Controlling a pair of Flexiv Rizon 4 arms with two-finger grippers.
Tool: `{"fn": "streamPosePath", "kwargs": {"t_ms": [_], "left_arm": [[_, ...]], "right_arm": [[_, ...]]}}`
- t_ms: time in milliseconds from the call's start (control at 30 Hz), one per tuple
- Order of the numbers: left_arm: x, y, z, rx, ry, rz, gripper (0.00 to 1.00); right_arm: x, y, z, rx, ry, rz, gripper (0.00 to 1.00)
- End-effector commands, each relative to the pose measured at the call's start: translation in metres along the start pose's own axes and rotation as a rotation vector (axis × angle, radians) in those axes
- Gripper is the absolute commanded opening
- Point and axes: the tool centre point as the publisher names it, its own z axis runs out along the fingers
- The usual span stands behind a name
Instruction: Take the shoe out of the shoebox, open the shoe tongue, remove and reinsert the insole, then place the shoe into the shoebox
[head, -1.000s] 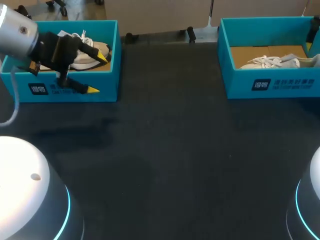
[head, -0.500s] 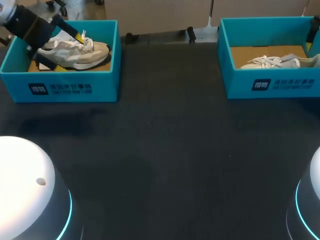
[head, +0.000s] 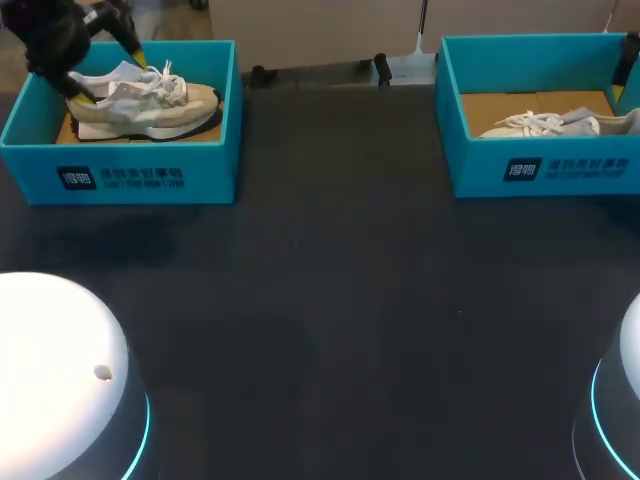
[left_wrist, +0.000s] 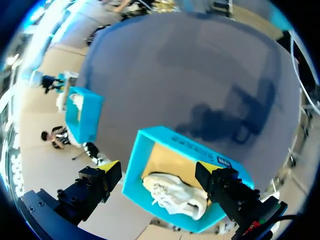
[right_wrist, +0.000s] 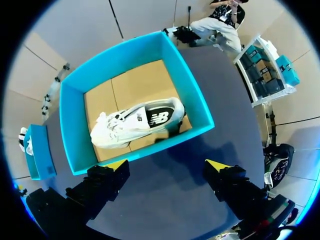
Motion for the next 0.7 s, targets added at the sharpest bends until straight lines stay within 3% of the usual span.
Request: {"fn": "streamPosePath", "kwargs": {"t_ms": [33, 400, 700], "left_arm": [[-0.004, -0.007, -0.002, -0.135, 0.206, 0.156, 1.0], [-0.004, -0.007, -0.002, -0.135, 0.206, 0.156, 1.0], [0.013, 0.033, -0.004, -0.151, 0.181, 0.147, 1.0]], "right_arm": [[0.0, 0.0, 0.0, -0.001, 0.0, 0.0, 1.0], [0.0, 0.0, 0.0, -0.001, 0.0, 0.0, 1.0], [0.0, 0.0, 0.0, -0.001, 0.0, 0.0, 1.0]]}}
